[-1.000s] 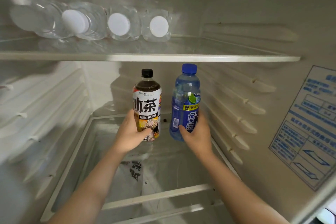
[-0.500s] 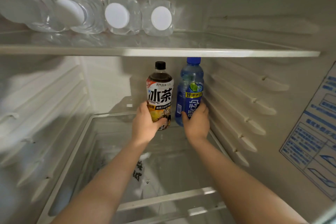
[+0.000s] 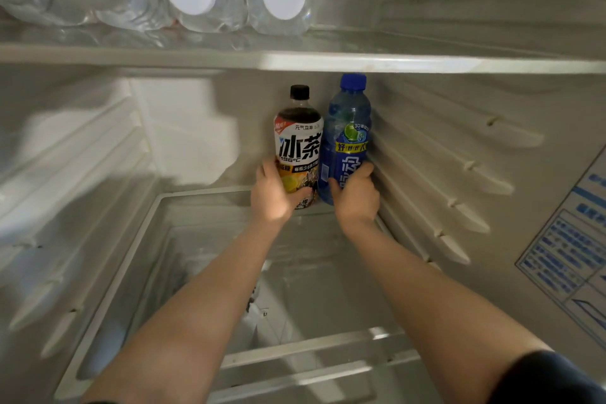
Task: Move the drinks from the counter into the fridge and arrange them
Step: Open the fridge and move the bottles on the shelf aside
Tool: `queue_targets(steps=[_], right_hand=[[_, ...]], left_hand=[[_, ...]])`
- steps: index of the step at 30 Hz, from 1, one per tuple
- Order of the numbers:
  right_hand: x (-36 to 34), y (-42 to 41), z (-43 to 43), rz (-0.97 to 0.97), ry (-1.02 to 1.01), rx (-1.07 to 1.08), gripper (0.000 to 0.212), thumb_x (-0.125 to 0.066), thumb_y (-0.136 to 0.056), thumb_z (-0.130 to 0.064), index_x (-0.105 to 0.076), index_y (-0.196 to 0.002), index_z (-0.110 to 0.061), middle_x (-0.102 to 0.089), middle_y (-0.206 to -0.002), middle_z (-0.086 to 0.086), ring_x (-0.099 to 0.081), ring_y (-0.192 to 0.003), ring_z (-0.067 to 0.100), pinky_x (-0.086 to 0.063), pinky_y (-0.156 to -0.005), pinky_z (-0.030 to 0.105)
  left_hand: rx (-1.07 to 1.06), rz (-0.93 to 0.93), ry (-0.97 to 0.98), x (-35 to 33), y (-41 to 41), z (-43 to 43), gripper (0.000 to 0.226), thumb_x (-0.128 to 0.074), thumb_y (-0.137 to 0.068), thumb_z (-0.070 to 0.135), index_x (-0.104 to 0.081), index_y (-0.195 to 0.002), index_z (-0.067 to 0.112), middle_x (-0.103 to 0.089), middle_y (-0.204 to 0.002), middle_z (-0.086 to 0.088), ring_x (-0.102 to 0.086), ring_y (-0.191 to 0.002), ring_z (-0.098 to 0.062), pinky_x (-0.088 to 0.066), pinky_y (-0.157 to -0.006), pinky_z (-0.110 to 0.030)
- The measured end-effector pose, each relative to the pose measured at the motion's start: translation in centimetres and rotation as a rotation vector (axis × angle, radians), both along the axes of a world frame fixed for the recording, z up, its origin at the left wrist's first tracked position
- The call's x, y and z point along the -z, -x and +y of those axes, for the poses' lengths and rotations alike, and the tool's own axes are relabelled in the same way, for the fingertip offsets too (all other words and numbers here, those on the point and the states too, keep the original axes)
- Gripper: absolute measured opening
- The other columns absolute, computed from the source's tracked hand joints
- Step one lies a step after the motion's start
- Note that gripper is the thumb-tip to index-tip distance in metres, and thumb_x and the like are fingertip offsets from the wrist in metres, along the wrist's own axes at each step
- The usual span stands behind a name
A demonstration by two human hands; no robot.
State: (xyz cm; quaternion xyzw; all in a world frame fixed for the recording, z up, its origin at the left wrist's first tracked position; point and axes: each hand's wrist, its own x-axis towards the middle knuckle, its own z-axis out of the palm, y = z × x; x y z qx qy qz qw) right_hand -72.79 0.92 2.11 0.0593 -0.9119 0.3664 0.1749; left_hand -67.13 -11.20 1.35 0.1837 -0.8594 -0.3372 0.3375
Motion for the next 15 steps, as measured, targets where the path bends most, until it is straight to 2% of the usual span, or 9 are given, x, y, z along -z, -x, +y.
queue_targets(steps=[8, 12, 15], right_hand=[[0.28, -0.02, -0.23, 0.022, 0.013, -0.007, 0.055, -0.067, -0.085, -0.029, -0.036, -0.121, 0.000, -0.059, -0.118, 0.019, -0.062, -0.102, 0.037, -0.048, -0.076, 0.039], [0.16, 0.09, -0.09, -0.013, 0.040, -0.031, 0.057, -0.067, -0.085, -0.026, -0.034, -0.124, 0.000, -0.056, -0.122, 0.019, -0.059, -0.106, 0.037, -0.048, -0.080, 0.039], [-0.10, -0.04, 0.20, -0.057, 0.087, -0.076, 0.066, -0.067, -0.084, -0.024, -0.028, -0.133, -0.001, -0.053, -0.127, 0.019, -0.057, -0.111, 0.037, -0.047, -0.084, 0.040]], left_hand=[[-0.055, -0.001, 0.031, 0.40, 0.06, 0.38, 0.082, -0.084, -0.066, 0.033, -0.042, -0.129, 0.000, -0.054, -0.119, -0.018, -0.055, -0.108, -0.038, -0.047, -0.081, -0.046], [-0.061, -0.011, 0.020, 0.36, 0.16, 0.58, 0.082, -0.084, -0.066, 0.033, -0.042, -0.130, 0.001, -0.054, -0.120, -0.018, -0.055, -0.108, -0.038, -0.047, -0.083, -0.046], [0.039, -0.041, -0.114, -0.16, 0.05, -0.03, 0.084, -0.086, -0.064, 0.027, -0.041, -0.131, 0.003, -0.054, -0.125, -0.014, -0.054, -0.115, -0.032, -0.047, -0.092, -0.044]])
